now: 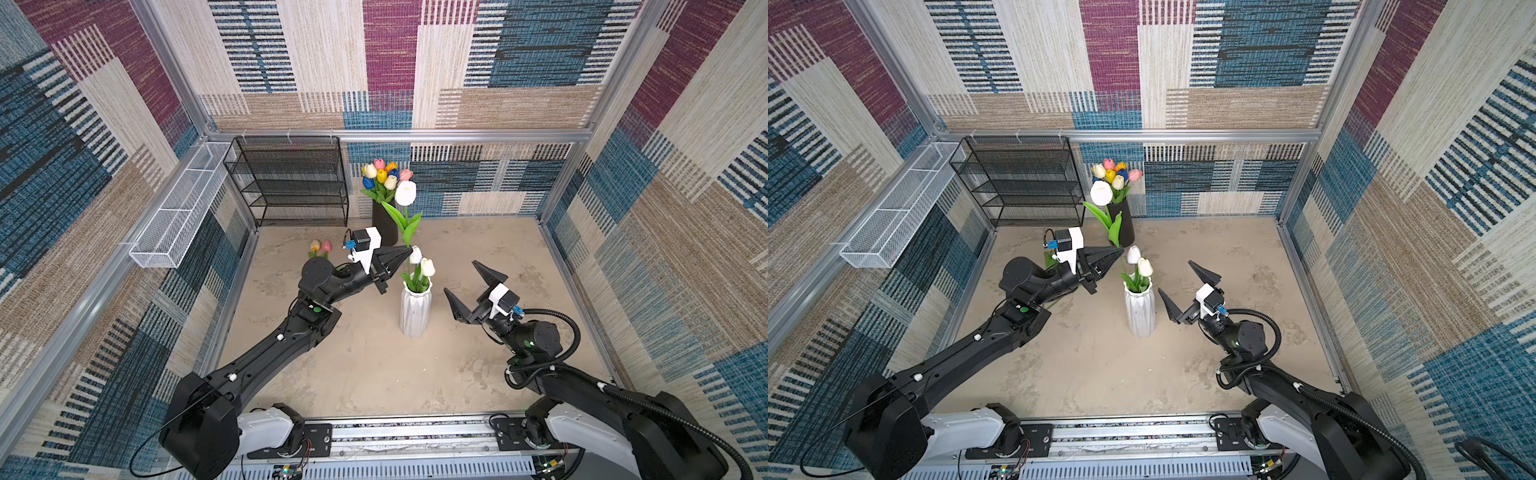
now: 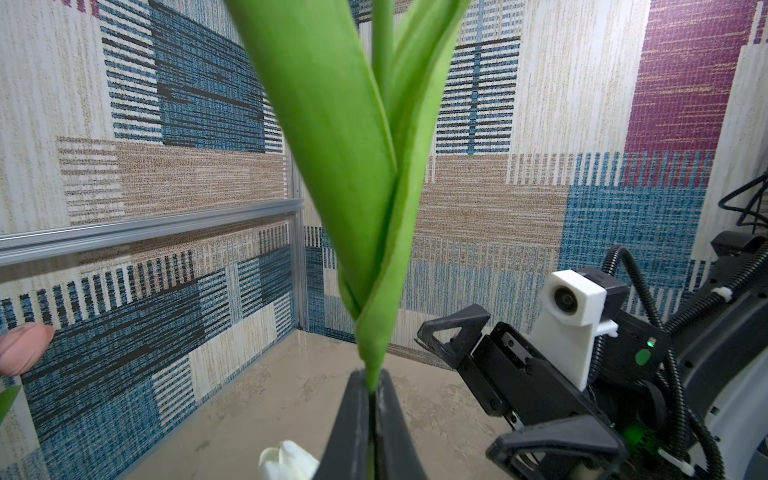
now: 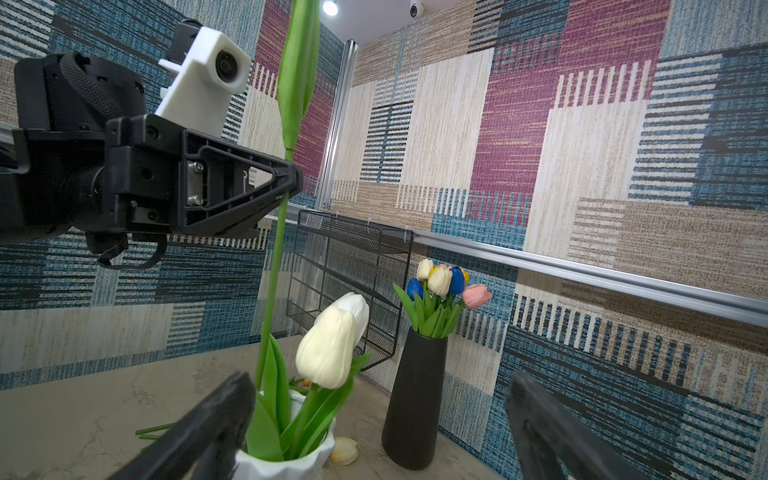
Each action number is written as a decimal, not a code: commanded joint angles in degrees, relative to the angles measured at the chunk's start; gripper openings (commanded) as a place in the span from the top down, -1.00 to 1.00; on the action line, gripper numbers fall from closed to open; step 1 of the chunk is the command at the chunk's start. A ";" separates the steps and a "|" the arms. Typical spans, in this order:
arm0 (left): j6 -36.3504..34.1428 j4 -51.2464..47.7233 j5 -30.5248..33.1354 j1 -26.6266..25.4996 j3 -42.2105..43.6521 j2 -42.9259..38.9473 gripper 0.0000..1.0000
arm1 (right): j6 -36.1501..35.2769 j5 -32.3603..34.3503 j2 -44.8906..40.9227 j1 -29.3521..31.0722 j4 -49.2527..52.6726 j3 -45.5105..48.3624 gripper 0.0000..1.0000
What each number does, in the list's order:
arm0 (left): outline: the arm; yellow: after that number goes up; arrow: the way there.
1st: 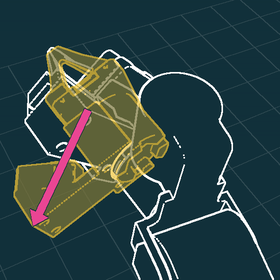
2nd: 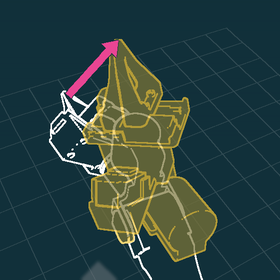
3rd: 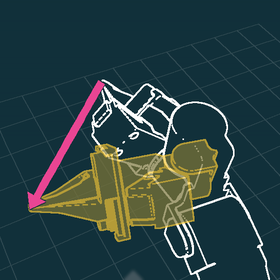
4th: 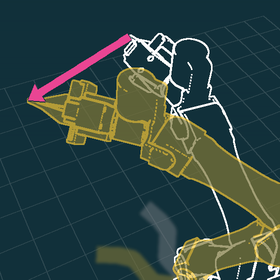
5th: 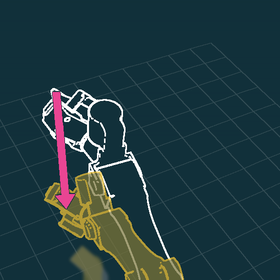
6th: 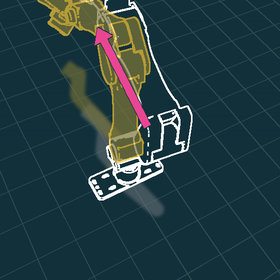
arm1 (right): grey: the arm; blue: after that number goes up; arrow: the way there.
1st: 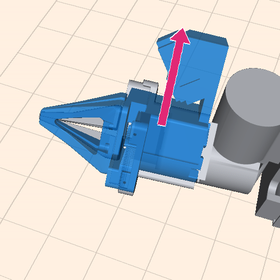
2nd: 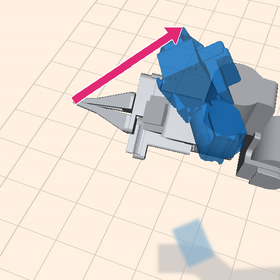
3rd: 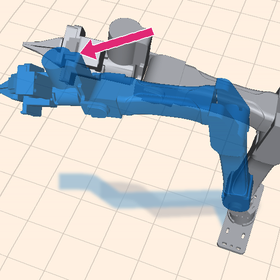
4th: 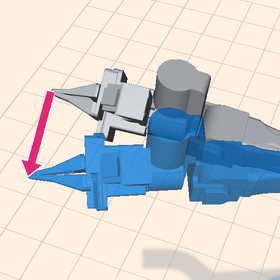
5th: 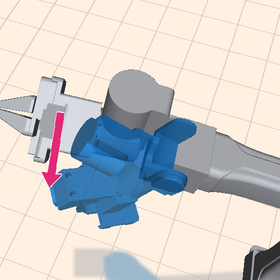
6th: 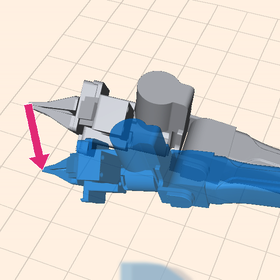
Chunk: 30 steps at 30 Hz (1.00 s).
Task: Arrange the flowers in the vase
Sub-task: 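Lower the white tulip into the white vase and open the left gripper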
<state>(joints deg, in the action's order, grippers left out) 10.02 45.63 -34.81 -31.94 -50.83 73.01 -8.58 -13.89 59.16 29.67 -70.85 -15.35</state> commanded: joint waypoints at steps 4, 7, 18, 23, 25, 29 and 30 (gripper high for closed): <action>-0.93 2.47 0.53 -0.31 0.41 1.06 1.00 | 0.41 0.62 -0.01 0.08 -1.31 -0.03 -0.95; -0.71 2.27 0.18 -0.53 0.81 1.76 1.00 | 0.52 0.45 0.33 0.12 -1.44 -0.11 -0.95; -5.20 -2.45 0.54 -2.50 4.22 3.54 1.00 | 0.14 0.50 1.09 0.06 -1.27 -0.29 -0.95; -7.24 -3.43 1.19 -3.12 6.06 3.37 0.76 | -0.02 0.43 1.40 0.17 -1.16 -0.40 -0.95; -7.85 -3.36 1.15 -3.12 6.80 2.98 0.65 | -0.07 0.47 1.40 0.12 -1.14 -0.38 -0.95; -8.76 -4.05 3.50 -3.12 8.09 1.34 0.44 | -0.12 0.41 1.58 0.05 -1.13 -0.47 -0.95; -9.00 -4.61 3.76 -3.13 8.20 0.90 0.38 | -0.12 0.44 1.66 0.12 -1.14 -0.47 -0.95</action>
<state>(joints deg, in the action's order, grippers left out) 3.62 41.39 -33.06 -35.03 -42.98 75.00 -8.62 -13.91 60.69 29.67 -70.83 -15.42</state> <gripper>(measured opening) 0.291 0.974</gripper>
